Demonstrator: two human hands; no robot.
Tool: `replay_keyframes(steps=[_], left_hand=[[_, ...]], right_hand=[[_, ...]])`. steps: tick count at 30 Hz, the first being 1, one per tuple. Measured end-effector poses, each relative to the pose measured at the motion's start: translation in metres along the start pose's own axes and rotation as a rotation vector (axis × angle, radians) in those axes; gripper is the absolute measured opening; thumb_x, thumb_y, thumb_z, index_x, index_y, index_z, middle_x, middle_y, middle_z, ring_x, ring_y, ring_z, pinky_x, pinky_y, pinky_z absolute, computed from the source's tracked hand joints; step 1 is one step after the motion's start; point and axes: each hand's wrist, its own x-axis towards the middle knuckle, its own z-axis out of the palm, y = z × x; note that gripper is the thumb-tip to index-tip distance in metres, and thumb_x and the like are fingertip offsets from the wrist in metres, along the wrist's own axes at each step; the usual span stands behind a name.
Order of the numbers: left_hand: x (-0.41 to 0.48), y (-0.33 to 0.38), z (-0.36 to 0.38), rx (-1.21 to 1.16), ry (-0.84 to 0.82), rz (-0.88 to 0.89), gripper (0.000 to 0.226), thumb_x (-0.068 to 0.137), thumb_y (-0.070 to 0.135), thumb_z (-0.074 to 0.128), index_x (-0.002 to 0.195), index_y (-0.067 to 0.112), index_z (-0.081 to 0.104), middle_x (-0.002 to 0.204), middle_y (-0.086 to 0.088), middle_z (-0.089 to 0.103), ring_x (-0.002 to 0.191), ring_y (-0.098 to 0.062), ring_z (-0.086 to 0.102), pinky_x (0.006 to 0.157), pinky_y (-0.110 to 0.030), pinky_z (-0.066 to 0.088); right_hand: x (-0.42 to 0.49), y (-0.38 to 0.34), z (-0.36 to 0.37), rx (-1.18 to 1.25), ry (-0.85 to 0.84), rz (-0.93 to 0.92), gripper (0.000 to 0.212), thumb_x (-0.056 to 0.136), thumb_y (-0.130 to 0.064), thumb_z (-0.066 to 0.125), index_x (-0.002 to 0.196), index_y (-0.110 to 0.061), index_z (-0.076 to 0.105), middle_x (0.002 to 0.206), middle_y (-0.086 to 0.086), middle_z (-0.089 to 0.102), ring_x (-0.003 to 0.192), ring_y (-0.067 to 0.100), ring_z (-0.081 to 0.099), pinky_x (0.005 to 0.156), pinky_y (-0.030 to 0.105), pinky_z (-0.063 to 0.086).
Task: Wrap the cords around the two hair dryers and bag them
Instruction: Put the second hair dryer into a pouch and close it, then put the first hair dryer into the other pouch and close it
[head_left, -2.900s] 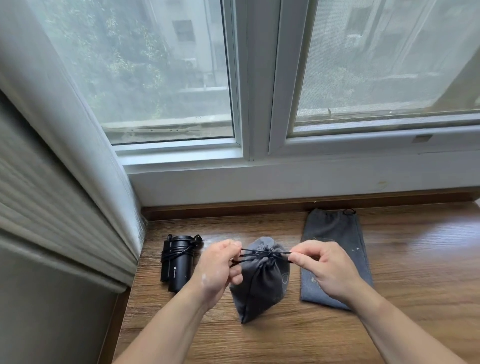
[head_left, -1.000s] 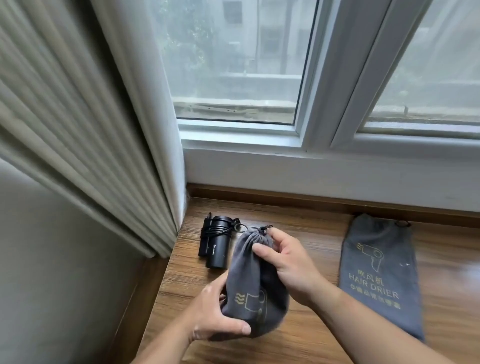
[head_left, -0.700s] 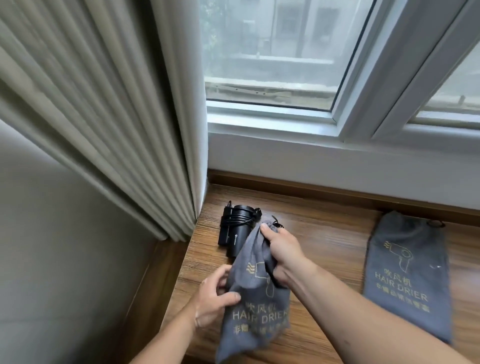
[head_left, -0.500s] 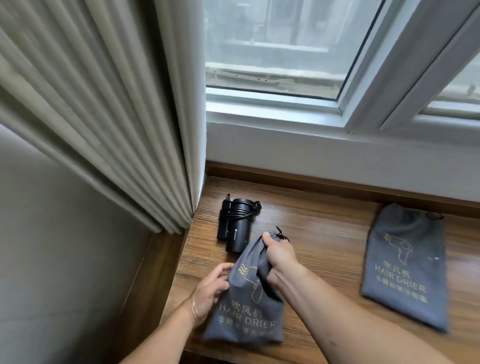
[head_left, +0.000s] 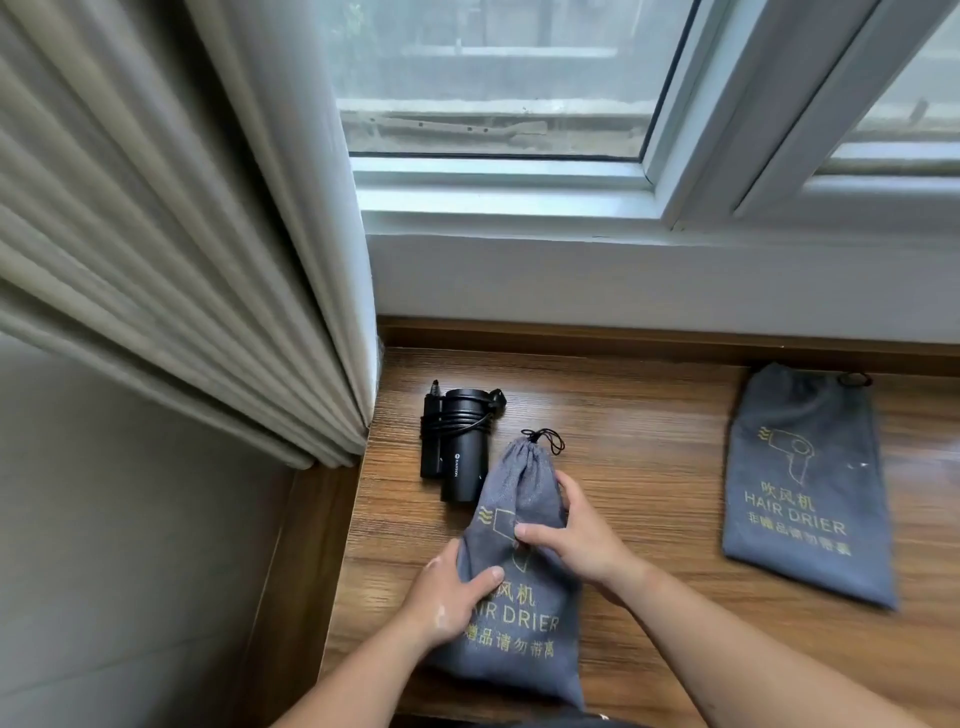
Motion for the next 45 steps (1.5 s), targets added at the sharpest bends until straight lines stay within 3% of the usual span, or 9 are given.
replay_keyframes(steps=[3, 6, 10, 14, 21, 25, 31, 36, 45], left_hand=[[0.006, 0.004, -0.007, -0.098, -0.155, -0.083, 0.061, 0.074, 0.044, 0.087, 0.122, 0.017, 0.060, 0.116, 0.002, 0.075, 0.105, -0.014, 0.072, 0.103, -0.040, 0.055], [0.017, 0.028, -0.032, -0.273, 0.160, -0.193, 0.078, 0.060, 0.068, 0.082, 0.107, 0.012, 0.056, 0.101, -0.008, 0.074, 0.089, -0.026, 0.069, 0.092, -0.047, 0.059], [0.042, 0.074, -0.052, -0.001, 0.400, -0.123, 0.102, 0.075, 0.059, 0.084, 0.152, 0.014, 0.035, 0.149, -0.017, 0.048, 0.136, -0.035, 0.050, 0.111, -0.043, 0.041], [0.069, 0.093, -0.042, 0.110, 0.404, -0.202, 0.126, 0.074, 0.059, 0.085, 0.164, 0.018, 0.007, 0.157, -0.025, 0.039, 0.144, -0.045, 0.039, 0.119, -0.050, 0.036], [0.080, 0.104, -0.042, -0.035, 0.463, -0.143, 0.116, 0.057, 0.057, 0.092, 0.152, 0.024, 0.036, 0.141, -0.014, 0.062, 0.127, -0.038, 0.058, 0.106, -0.047, 0.050], [0.072, 0.139, -0.036, -0.051, 0.457, -0.020, 0.103, 0.064, 0.047, 0.094, 0.150, 0.023, 0.042, 0.140, -0.010, 0.063, 0.126, -0.033, 0.060, 0.107, -0.041, 0.048], [0.056, 0.183, -0.007, 0.044, 0.297, 0.130, 0.114, 0.051, 0.053, 0.094, 0.150, 0.033, 0.042, 0.135, -0.008, 0.063, 0.121, -0.031, 0.062, 0.109, -0.044, 0.050], [0.044, 0.191, 0.031, 0.162, 0.199, 0.218, 0.106, 0.063, 0.038, 0.097, 0.152, 0.034, 0.041, 0.127, 0.003, 0.057, 0.121, -0.020, 0.057, 0.100, -0.029, 0.042], [0.035, 0.186, 0.051, 0.391, 0.175, 0.273, 0.112, 0.055, 0.048, 0.095, 0.152, 0.036, 0.038, 0.134, 0.001, 0.064, 0.119, -0.024, 0.061, 0.099, -0.036, 0.049]], right_hand=[[-0.014, 0.021, 0.001, -0.104, 0.042, -0.010, 0.087, 0.069, -0.032, 0.091, 0.137, -0.039, 0.035, 0.126, -0.016, 0.065, 0.115, 0.006, 0.064, 0.101, 0.026, 0.048], [-0.022, 0.034, -0.002, -0.132, 0.089, 0.004, 0.094, 0.063, -0.058, 0.085, 0.143, -0.040, 0.038, 0.128, -0.021, 0.065, 0.117, 0.004, 0.064, 0.106, 0.034, 0.051], [-0.030, 0.039, -0.019, -0.162, 0.105, 0.026, 0.088, 0.078, -0.048, 0.083, 0.150, -0.033, 0.036, 0.123, -0.018, 0.063, 0.112, 0.005, 0.065, 0.099, 0.026, 0.050], [-0.033, 0.046, -0.050, -0.326, 0.274, 0.036, 0.079, 0.087, -0.042, 0.076, 0.153, -0.026, 0.036, 0.140, 0.001, 0.057, 0.121, 0.016, 0.060, 0.105, 0.033, 0.049], [-0.025, 0.055, -0.125, -0.721, 0.497, 0.074, 0.073, 0.092, -0.050, 0.062, 0.153, -0.023, 0.033, 0.156, 0.004, 0.035, 0.144, 0.028, 0.033, 0.117, 0.049, 0.034], [-0.022, 0.067, -0.152, -0.739, 0.412, 0.206, 0.082, 0.092, -0.058, 0.057, 0.157, -0.021, 0.023, 0.161, 0.005, 0.026, 0.149, 0.030, 0.025, 0.118, 0.054, 0.031], [-0.037, 0.079, -0.163, -0.858, 0.338, 0.107, 0.080, 0.092, -0.061, 0.055, 0.156, -0.025, 0.024, 0.148, 0.000, 0.043, 0.139, 0.027, 0.039, 0.112, 0.051, 0.041], [-0.068, 0.099, -0.167, -1.060, 0.282, 0.184, 0.053, 0.091, -0.071, 0.043, 0.118, -0.025, 0.047, 0.120, 0.003, 0.068, 0.119, 0.026, 0.062, 0.101, 0.044, 0.044], [-0.062, 0.110, -0.176, -0.829, 0.360, 0.103, 0.059, 0.092, -0.058, 0.053, 0.144, -0.035, 0.040, 0.150, 0.002, 0.037, 0.141, 0.028, 0.034, 0.107, 0.050, 0.046]])
